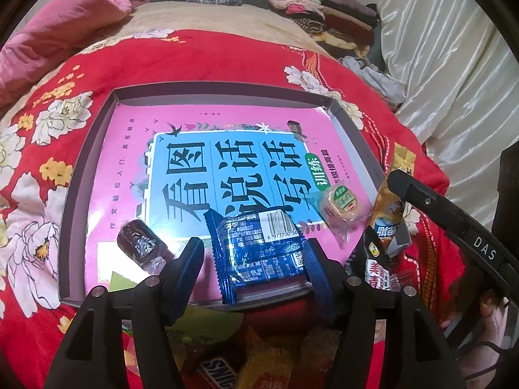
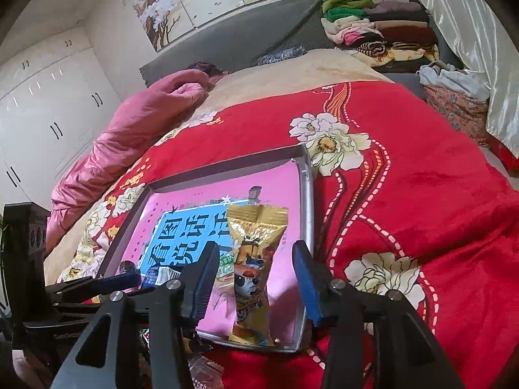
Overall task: Organize snacks
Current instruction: 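Move both open grippers back toward the snack pile beside the lid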
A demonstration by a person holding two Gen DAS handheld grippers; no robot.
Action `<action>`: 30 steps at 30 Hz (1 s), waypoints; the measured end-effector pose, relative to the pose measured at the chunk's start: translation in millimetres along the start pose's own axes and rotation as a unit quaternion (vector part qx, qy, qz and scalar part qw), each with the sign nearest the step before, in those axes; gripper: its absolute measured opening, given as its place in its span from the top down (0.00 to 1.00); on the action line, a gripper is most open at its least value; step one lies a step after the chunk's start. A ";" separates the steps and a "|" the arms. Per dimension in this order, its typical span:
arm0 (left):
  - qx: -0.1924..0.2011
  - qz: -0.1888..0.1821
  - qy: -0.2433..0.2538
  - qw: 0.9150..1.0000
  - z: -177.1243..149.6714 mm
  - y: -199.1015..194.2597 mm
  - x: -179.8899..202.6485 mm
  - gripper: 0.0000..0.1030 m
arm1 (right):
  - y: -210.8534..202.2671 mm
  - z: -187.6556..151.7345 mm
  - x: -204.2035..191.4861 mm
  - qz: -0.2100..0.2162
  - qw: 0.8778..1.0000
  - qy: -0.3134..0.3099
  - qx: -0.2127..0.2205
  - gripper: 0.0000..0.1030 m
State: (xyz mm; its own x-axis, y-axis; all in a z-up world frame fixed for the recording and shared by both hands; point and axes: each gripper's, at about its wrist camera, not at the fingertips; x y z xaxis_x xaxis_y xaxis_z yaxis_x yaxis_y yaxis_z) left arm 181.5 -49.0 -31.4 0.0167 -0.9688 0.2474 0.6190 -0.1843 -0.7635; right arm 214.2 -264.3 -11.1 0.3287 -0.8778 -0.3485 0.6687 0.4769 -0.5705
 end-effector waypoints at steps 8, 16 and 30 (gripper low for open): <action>0.017 -0.002 -0.006 1.000 4.0 -13.4 -1.5 0.28 | -11.5 5.5 -1.1 -0.007 1.000 -0.004 0.027 0.49; 0.042 0.001 -0.012 0.999 9.6 -36.9 -7.8 0.26 | -37.4 13.4 -12.3 0.018 0.996 -0.023 0.086 0.36; 0.061 0.020 -0.031 0.997 5.6 -67.3 -37.2 0.25 | -43.6 10.3 -27.6 0.026 0.994 -0.055 0.086 0.35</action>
Point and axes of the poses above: each gripper's, at about its wrist camera, not at the fingertips, and y roughly the way its jaws point, x to its right, z to its top, and after that the axes turned 6 degrees about x, right-handed
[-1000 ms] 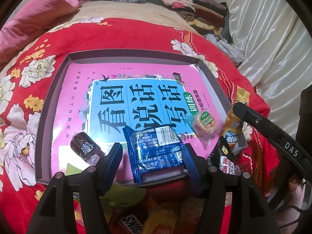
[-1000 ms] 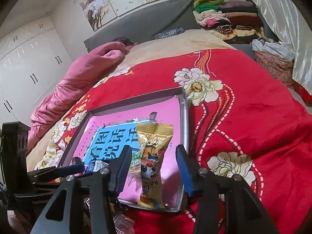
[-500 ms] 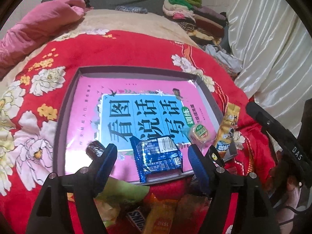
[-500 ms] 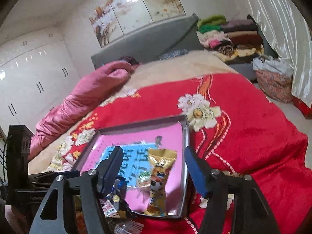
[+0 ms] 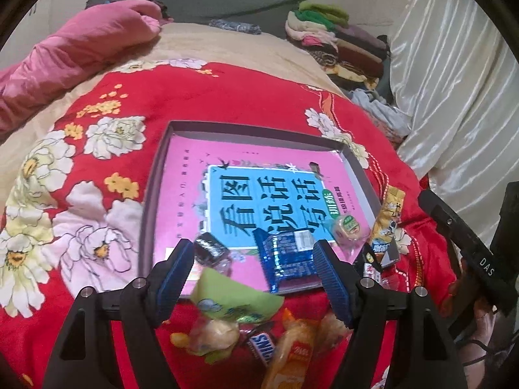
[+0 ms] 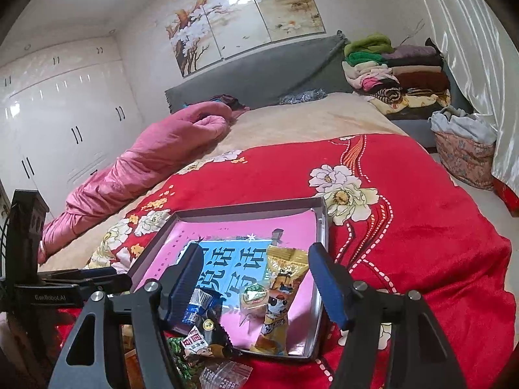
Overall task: Organize snacks
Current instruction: 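Move both open grippers back toward the snack pile beside the lid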
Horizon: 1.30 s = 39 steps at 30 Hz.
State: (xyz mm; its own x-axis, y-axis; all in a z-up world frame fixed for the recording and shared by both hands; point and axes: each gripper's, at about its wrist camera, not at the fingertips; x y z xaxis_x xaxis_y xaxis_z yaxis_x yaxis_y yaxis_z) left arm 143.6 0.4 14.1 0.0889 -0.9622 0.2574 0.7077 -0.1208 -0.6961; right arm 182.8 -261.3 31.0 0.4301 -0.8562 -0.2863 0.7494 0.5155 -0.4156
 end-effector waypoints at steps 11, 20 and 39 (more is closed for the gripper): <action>-0.005 0.017 -0.005 1.000 -6.7 -12.3 -20.5 0.25 | -6.1 -7.4 -18.6 0.011 0.999 -0.034 -0.008 0.35; -0.018 0.005 0.008 1.000 -25.0 -16.4 -16.0 0.25 | -9.9 -17.6 -36.5 0.013 0.997 -0.069 -0.024 0.35; -0.044 -0.021 0.043 0.998 -51.7 -12.6 4.8 0.25 | -9.7 -35.5 -52.2 0.024 0.995 -0.074 -0.060 0.35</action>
Point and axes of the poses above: each gripper's, at about its wrist camera, not at the fingertips, and y roughly the way its jaws point, x to its right, z to its top, and after that the axes turned 6 degrees about x, right-handed
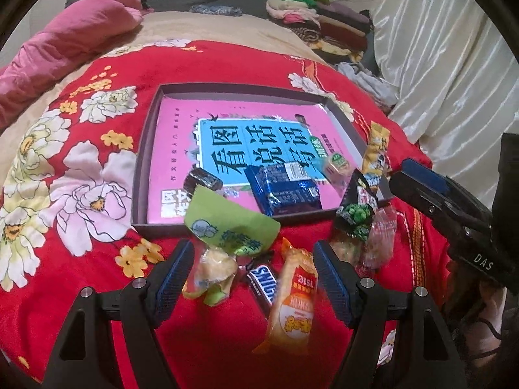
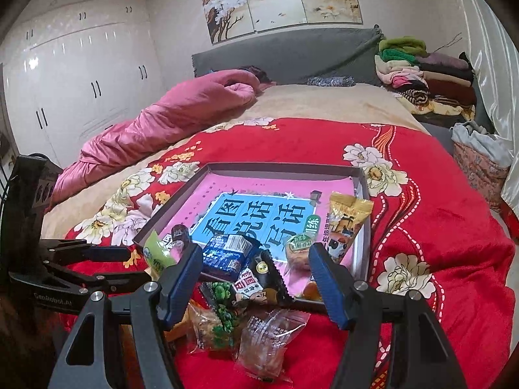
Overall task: Organize snacks
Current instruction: 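Move both open grippers back toward the snack pile beside the lid, then grasp the black-and-green snack bag with right while left approaches the orange-wrapped cake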
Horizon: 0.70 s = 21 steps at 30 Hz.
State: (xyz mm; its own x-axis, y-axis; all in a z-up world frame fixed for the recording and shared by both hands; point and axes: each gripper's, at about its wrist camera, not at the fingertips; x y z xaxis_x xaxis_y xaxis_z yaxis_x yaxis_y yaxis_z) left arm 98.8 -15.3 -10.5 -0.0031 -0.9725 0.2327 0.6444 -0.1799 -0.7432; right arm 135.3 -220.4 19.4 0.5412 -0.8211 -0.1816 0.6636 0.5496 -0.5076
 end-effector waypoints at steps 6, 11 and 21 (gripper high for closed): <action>-0.011 -0.006 0.009 1.000 -7.0 1.6 3.9 0.25 | 1.7 -2.6 -1.1 0.005 1.000 -0.002 -0.008 0.35; -0.021 -0.009 0.016 1.000 -13.5 3.9 7.1 0.25 | 4.8 -5.0 -3.0 0.013 1.000 -0.009 -0.019 0.35; -0.048 -0.015 0.034 0.998 -30.5 8.0 15.7 0.25 | 14.7 -11.3 -3.1 0.017 0.999 -0.020 -0.045 0.35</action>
Point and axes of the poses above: each gripper's, at about its wrist camera, not at the fingertips, and y roughly the way its jaws point, x to its right, z to its top, and after that the axes turned 6 degrees about x, right-handed
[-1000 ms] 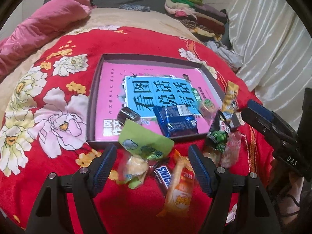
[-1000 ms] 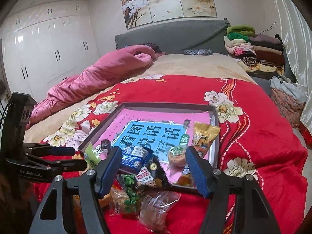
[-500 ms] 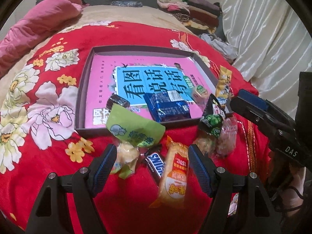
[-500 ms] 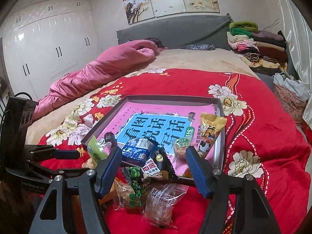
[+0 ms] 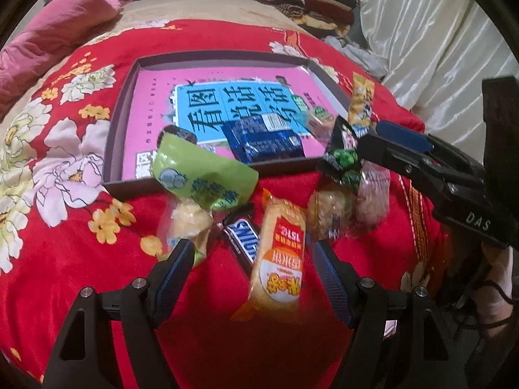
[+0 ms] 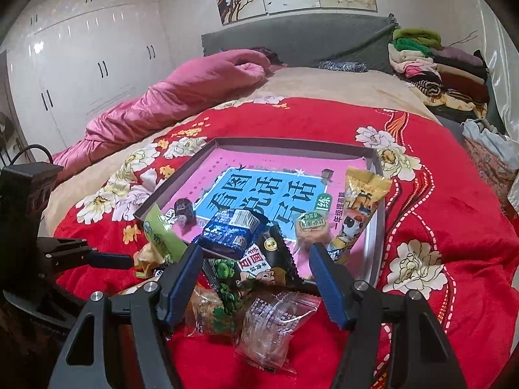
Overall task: Organize snacks
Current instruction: 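Grasp the black-and-green snack bag with right while left approaches the orange-wrapped cake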
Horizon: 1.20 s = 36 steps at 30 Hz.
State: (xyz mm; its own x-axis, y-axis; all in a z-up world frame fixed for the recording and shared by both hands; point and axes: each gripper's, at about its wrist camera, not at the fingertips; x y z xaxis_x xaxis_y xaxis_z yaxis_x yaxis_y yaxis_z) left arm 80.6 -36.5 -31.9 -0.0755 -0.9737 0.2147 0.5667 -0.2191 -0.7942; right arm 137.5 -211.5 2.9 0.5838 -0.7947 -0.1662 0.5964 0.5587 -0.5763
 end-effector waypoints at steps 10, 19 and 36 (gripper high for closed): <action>-0.015 -0.004 0.011 1.000 -7.3 5.9 6.0 0.25 | 9.4 -4.4 -9.6 0.002 0.999 -0.037 -0.024 0.31; -0.021 -0.008 0.020 1.000 -12.3 11.3 10.3 0.25 | 21.8 -9.4 -17.5 -0.011 0.996 -0.080 -0.047 0.30; -0.023 -0.011 0.010 1.000 -10.4 16.8 5.9 0.25 | 37.3 -9.9 -19.1 -0.013 0.993 -0.105 -0.060 0.30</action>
State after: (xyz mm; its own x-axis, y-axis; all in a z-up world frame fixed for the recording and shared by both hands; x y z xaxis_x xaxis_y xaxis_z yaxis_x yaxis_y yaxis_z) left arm 81.2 -46.6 -49.9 -0.1046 -0.9694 0.2222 0.5259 -0.2436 -0.8149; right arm 143.1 -177.8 -23.3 0.6787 -0.7343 0.0121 0.5493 0.4967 -0.6720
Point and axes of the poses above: each gripper's, at about its wrist camera, not at the fingertips, and y roughly the way its jaws point, x to its right, z to its top, and after that the axes turned 6 degrees about x, right-handed
